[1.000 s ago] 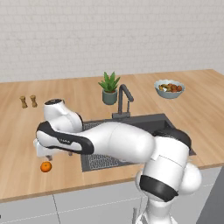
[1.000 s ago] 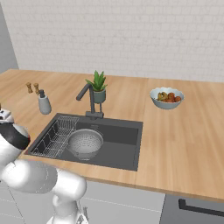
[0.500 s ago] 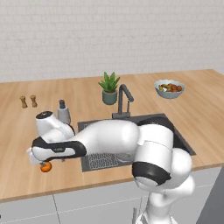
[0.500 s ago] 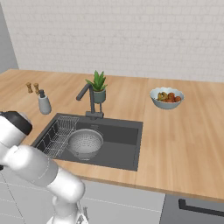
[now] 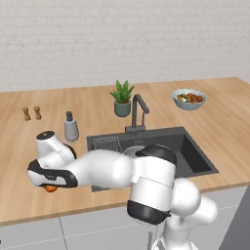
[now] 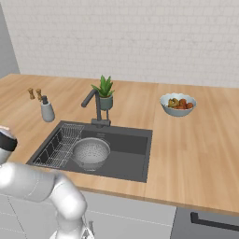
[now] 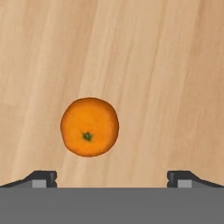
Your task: Put the colander in the sink, put the tangerine in the colander, and turn on the sink faucet and pour water over the colander.
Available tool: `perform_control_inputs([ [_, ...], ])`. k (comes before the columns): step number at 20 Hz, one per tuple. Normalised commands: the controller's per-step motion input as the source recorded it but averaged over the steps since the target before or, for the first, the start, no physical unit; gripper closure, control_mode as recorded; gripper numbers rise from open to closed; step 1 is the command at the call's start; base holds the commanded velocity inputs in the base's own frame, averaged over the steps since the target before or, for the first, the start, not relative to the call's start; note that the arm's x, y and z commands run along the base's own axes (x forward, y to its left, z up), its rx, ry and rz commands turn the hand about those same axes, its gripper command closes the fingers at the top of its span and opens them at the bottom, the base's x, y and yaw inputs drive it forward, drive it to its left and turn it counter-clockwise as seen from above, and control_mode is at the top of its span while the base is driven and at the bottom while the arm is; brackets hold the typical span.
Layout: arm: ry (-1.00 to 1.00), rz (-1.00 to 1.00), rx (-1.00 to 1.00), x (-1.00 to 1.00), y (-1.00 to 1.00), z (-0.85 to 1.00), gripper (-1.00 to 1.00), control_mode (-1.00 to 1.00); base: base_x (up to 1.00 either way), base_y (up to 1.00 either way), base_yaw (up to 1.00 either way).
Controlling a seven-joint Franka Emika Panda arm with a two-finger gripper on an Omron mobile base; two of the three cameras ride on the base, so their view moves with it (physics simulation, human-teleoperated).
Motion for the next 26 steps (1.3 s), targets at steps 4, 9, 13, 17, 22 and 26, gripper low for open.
perform_control_inputs([
  [4, 0.0, 0.0, 0.0, 0.22, 0.19, -0.07, -1.0, -1.0, 0.0, 0.0, 0.0],
  [9, 0.0, 0.0, 0.0, 0.18, 0.12, -0.24, -1.0, -1.0, 0.0, 0.0, 0.0],
  [13, 0.0, 0.0, 0.0, 0.1, 0.01, -0.41, -1.0, -1.0, 0.0, 0.0, 0.0],
  [17, 0.0, 0.0, 0.0, 0.0, 0.0, -0.36, -1.0, -1.0, 0.0, 0.0, 0.0],
  [22, 0.0, 0.0, 0.0, 0.0, 0.0, -0.25, -1.0, -1.0, 0.0, 0.0, 0.0],
  [26, 0.0, 0.0, 0.0, -0.01, 0.0, -0.13, -1.0, -1.0, 0.0, 0.0, 0.0],
])
